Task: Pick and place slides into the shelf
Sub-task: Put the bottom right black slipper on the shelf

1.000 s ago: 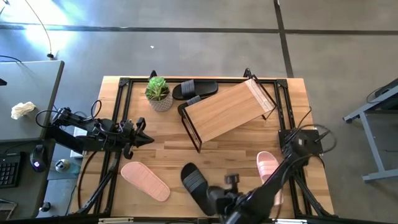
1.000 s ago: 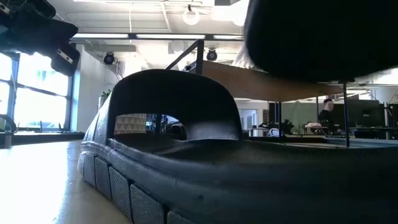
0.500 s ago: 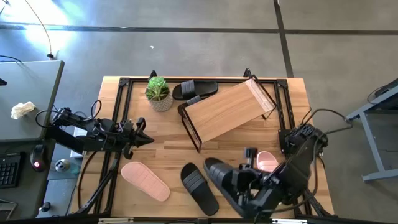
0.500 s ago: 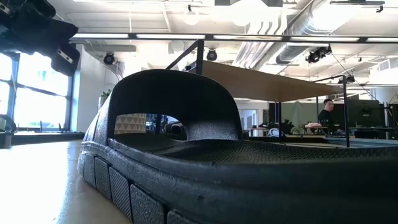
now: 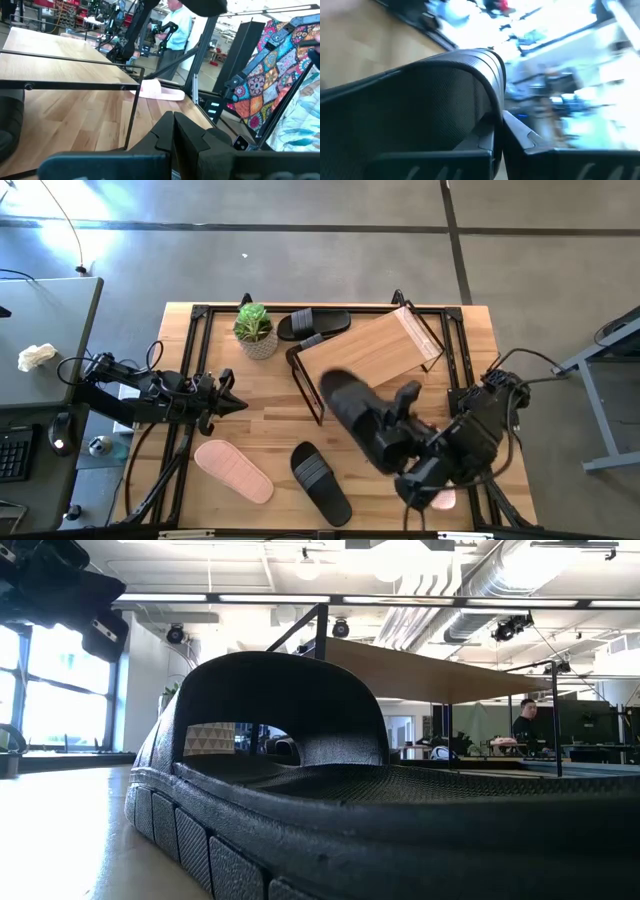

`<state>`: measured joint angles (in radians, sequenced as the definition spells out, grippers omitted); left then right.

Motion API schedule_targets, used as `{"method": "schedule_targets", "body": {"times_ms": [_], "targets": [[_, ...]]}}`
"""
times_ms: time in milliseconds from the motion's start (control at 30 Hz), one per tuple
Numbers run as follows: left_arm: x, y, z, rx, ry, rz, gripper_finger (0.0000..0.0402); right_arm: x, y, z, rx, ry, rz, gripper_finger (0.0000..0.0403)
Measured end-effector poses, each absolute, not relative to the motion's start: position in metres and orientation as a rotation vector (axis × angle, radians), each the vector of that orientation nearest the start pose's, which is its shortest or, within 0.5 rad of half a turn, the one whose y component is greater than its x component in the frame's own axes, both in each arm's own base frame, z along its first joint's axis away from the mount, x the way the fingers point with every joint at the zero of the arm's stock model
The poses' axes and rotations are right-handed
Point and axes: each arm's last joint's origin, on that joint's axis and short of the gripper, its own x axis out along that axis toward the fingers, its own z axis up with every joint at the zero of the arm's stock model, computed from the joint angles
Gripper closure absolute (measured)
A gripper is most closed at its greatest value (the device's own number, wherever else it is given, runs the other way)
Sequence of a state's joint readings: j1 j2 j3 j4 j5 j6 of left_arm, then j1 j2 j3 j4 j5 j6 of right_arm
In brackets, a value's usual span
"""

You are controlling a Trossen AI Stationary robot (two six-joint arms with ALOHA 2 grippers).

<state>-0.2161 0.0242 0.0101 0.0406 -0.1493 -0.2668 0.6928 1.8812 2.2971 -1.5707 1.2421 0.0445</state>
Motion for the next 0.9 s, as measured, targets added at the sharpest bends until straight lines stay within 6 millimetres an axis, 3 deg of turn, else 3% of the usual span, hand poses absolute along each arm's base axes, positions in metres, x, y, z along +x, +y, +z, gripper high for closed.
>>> {"method": "schedule_targets", "body": {"times_ms": [233, 367, 533, 733, 833, 900], "targets": [[0.097, -0.017, 0.169, -0.272, -0.017, -0.070, 0.0401, 0.301, 0.133, 0.442, -1.161, 0.865, -0.552, 0.0403], [0.097, -0.017, 0.169, -0.271, -0.017, -0.070, 0.0401, 0.308, 0.081, 0.450, -1.054, 0.955, -0.622, 0.0403], [0.097, -0.017, 0.169, -0.271, -0.017, -0.070, 0.0401, 0.291, 0.024, 0.470, -0.857, 0.969, -0.765, 0.0403], [0.097, -0.017, 0.169, -0.271, -0.017, -0.070, 0.0401, 0.269, 0.005, 0.479, -0.798, 0.981, -0.763, 0.0403], [0.097, -0.017, 0.169, -0.271, -0.017, -0.070, 0.0401, 0.263, 0.005, 0.461, -0.797, 1.026, -0.740, 0.0403], [0.097, -0.017, 0.169, -0.271, -0.017, -0.070, 0.0401, 0.264, 0.008, 0.438, -0.806, 1.045, -0.726, 0.0403]]}}
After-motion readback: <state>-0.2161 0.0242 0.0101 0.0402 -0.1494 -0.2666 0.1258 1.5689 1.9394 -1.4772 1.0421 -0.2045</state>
